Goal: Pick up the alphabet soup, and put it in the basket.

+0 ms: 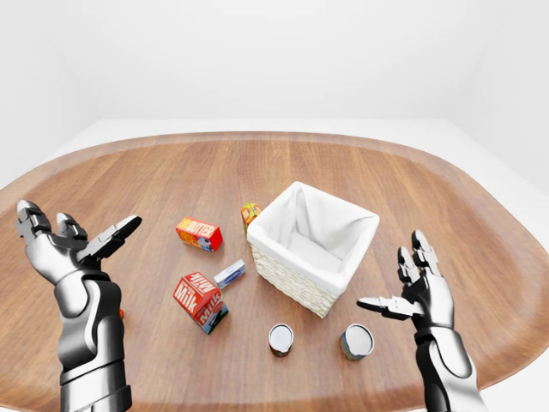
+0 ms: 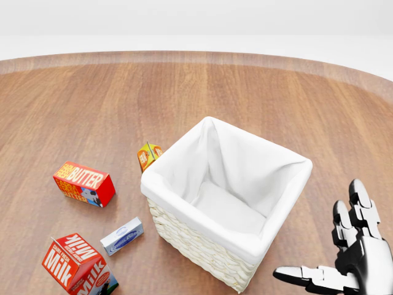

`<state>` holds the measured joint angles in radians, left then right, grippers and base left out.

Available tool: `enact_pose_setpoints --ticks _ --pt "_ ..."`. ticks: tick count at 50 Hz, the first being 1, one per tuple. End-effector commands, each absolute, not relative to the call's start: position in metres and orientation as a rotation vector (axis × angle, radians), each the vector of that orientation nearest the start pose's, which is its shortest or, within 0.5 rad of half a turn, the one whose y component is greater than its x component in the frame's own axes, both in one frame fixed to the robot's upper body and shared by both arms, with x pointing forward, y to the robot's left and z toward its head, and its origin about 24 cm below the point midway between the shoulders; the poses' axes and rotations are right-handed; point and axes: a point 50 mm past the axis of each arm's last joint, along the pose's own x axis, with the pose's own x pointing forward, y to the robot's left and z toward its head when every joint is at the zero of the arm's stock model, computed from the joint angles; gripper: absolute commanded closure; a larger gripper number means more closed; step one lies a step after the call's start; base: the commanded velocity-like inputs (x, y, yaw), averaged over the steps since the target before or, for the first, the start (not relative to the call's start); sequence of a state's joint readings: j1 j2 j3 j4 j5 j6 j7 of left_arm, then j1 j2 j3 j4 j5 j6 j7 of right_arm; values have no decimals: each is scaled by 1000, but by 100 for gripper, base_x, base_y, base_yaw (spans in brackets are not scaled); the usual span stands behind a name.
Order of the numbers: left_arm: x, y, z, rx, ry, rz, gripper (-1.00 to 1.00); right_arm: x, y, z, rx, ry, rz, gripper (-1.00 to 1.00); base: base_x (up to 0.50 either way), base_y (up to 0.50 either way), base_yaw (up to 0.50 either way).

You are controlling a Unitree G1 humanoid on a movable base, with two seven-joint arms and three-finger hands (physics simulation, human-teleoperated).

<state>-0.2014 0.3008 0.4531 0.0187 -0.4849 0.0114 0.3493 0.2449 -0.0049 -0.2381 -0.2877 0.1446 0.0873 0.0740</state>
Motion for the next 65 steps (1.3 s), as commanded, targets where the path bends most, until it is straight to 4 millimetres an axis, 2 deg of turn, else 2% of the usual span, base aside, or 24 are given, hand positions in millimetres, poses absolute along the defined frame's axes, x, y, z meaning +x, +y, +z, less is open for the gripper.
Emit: enact_pose_setpoints --ticks 1,5,7,10,12,25,33,36,37,38,65 --pt "258 312 119 -284 -286 698 -100 173 -222 54 52 11 -125 -100 0 0 0" --pt "259 312 118 -282 -285 699 -100 165 -226 53 47 18 -79 -100 0 0 0" --pt "259 312 118 -279 -286 698 -100 156 -222 48 3 68 12 -100 0 0 0" --pt "259 312 118 -277 -285 697 -100 151 -225 48 6 72 25 -100 0 0 0" --pt "259 311 117 -274 -281 693 -100 148 -230 42 -12 105 12 -100 0 0 0" --pt "260 311 116 -272 -276 693 -100 139 -219 21 -137 274 106 -100 0 0 0" --pt "261 311 115 -267 -276 697 -100 125 -217 34 -208 292 137 -100 0 0 0" --pt "261 311 114 -269 -272 699 -100 125 -215 46 -256 263 126 -100 0 0 0" --pt "261 311 114 -268 -270 698 -100 129 -213 60 -300 213 124 -100 0 0 0" --pt "261 311 114 -268 -270 698 -100 129 -213 61 -303 209 122 -100 0 0 0" --pt "261 311 114 -268 -270 698 -100 129 -214 61 -304 211 106 -100 0 0 0"
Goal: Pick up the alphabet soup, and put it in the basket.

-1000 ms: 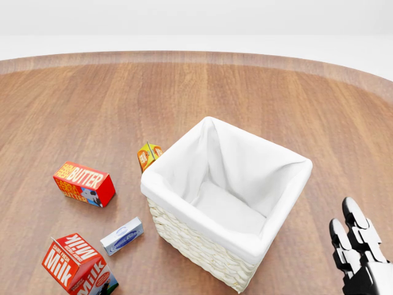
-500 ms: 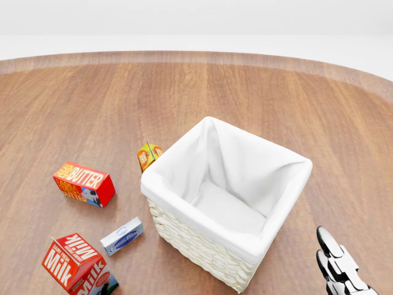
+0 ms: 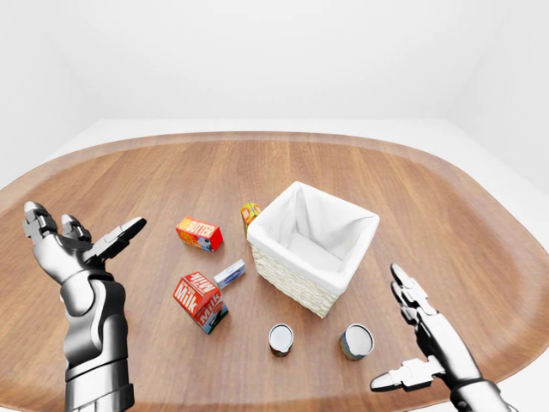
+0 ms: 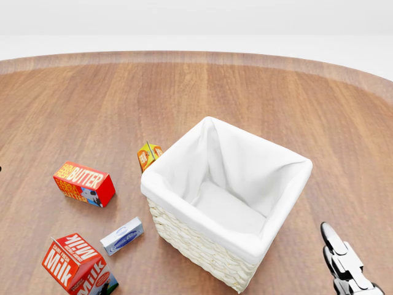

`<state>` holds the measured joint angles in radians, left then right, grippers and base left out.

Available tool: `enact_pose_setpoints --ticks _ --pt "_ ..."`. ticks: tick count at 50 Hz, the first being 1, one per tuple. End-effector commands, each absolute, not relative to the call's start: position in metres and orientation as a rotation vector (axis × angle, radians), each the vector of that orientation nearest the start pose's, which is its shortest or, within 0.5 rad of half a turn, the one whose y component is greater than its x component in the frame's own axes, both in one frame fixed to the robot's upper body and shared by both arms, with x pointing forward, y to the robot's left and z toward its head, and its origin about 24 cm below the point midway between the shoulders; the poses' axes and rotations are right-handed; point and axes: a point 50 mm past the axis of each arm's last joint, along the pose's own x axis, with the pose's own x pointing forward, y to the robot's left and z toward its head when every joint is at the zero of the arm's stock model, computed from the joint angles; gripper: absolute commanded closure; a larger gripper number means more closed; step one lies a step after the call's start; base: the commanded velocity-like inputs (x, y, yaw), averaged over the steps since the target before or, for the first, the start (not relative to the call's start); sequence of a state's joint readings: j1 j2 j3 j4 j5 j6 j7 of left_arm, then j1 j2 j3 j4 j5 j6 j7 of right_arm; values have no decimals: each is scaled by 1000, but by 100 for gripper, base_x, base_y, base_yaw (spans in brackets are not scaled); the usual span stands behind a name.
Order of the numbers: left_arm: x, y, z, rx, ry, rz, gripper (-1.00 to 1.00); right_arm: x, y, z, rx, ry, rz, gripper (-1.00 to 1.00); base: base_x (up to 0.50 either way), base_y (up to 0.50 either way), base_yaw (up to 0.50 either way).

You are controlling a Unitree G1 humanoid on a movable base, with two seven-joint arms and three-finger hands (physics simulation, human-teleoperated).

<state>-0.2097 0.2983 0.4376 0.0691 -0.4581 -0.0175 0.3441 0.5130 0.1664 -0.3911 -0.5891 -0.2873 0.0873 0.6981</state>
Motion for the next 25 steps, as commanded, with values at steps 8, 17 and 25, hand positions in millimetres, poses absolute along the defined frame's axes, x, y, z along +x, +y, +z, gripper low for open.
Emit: enact_pose_setpoints --ticks 8,17,25 --pt "261 311 114 -266 -273 697 -100 126 -217 54 -287 242 95 -100 0 0 0" --pt "260 310 115 -264 -267 686 -100 126 -216 51 -244 233 102 -100 0 0 0" --pt "260 310 114 -263 -269 687 -100 130 -214 36 -253 298 137 -100 0 0 0"
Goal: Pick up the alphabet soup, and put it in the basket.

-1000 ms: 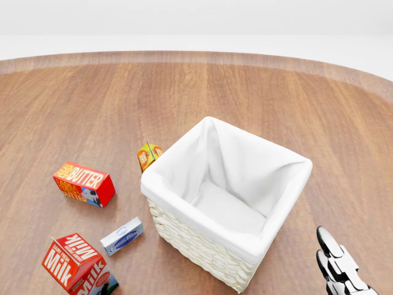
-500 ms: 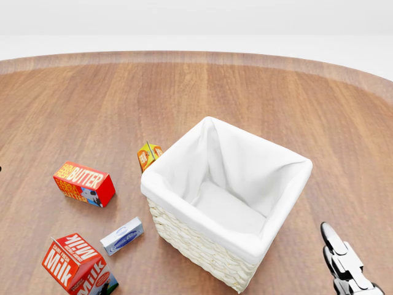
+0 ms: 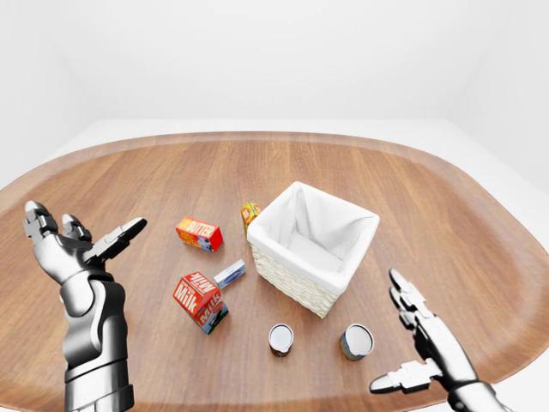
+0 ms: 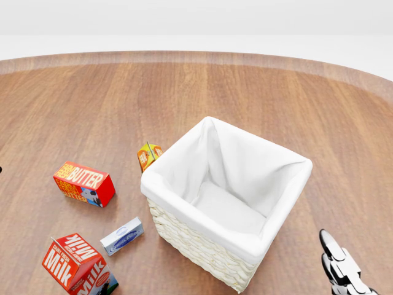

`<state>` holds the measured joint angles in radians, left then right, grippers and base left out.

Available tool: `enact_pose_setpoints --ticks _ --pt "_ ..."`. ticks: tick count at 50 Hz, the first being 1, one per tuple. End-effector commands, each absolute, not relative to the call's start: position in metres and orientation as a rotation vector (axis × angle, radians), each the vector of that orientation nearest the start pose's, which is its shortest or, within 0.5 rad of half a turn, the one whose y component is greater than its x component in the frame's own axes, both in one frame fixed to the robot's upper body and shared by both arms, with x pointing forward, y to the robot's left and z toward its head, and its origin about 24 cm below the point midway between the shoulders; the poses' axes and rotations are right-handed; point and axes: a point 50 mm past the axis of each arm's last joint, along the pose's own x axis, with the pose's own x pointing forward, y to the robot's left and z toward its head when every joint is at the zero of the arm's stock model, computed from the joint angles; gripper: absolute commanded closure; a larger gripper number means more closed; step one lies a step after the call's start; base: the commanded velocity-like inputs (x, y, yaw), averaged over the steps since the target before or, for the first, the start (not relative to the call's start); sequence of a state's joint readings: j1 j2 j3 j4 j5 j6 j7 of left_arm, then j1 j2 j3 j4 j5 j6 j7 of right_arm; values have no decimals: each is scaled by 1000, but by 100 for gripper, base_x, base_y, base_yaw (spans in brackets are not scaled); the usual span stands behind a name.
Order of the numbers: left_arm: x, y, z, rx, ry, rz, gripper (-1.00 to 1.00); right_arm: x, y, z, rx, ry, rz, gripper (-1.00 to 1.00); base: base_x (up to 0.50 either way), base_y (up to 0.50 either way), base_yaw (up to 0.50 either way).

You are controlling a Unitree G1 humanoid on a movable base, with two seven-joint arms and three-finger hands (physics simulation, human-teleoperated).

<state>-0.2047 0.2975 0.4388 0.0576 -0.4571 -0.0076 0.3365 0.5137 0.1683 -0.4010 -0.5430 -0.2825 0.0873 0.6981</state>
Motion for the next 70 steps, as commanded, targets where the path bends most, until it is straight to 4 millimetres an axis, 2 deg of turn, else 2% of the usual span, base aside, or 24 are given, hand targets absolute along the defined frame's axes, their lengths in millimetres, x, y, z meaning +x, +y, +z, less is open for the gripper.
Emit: enact_pose_setpoints --ticks 1,26,52,70 --pt "261 310 114 -263 -269 687 -100 130 -214 35 -254 303 143 -100 0 0 0" --pt "262 310 112 -265 -267 692 -100 139 -217 11 -222 376 211 -100 0 0 0" --pt "261 310 113 -264 -268 688 -100 148 -227 -15 -209 451 177 -100 0 0 0" --pt "260 310 113 -261 -263 687 -100 155 -226 -30 -209 476 185 -100 0 0 0"
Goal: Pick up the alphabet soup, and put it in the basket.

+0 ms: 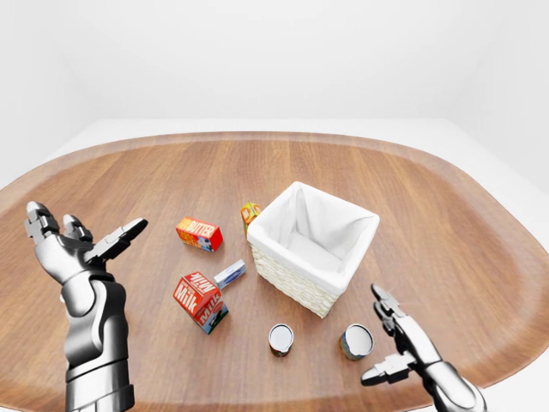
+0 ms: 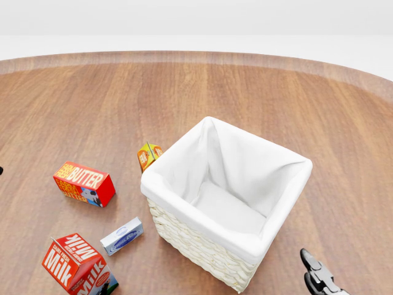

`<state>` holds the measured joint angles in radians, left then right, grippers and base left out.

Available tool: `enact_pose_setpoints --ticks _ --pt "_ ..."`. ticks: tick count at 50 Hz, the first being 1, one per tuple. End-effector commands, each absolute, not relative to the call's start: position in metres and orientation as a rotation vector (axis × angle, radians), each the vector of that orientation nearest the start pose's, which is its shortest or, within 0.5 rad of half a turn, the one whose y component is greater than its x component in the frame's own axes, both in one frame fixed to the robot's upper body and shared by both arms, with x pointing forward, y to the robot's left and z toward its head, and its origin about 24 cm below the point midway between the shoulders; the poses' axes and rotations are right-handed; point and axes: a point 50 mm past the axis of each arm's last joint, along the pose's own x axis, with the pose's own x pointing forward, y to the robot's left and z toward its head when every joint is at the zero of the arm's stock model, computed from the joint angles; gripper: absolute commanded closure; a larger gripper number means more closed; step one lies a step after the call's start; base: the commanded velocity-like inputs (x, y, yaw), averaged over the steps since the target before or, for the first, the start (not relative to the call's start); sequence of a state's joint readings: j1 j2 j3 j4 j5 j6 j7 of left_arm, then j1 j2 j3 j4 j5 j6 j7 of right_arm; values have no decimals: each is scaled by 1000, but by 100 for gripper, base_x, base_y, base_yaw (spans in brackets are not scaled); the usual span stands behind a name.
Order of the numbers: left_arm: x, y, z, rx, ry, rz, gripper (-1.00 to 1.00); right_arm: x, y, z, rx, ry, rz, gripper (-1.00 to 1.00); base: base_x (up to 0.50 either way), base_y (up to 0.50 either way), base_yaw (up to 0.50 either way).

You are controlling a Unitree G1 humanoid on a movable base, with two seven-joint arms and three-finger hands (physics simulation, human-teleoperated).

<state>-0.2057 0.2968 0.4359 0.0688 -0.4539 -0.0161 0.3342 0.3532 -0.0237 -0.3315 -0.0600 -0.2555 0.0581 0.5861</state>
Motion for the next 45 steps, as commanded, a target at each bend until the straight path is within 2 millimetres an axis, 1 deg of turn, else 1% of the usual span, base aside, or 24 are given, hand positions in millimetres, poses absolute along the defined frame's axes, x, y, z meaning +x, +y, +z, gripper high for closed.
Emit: enact_pose_setpoints --ticks 1,20,28,42,45 --pt "260 310 113 -261 -263 688 -100 155 -226 -30 -209 476 187 -100 0 0 0" --pt "261 310 113 -260 -265 686 -100 161 -228 -46 -216 510 183 -100 0 0 0" --pt "260 310 113 -260 -265 685 -100 161 -228 -48 -214 518 181 -100 0 0 0" --pt "260 310 113 -261 -265 685 -100 164 -224 -55 -227 530 197 -100 0 0 0" --pt "260 310 113 -261 -264 686 -100 164 -224 -54 -227 527 198 -100 0 0 0"
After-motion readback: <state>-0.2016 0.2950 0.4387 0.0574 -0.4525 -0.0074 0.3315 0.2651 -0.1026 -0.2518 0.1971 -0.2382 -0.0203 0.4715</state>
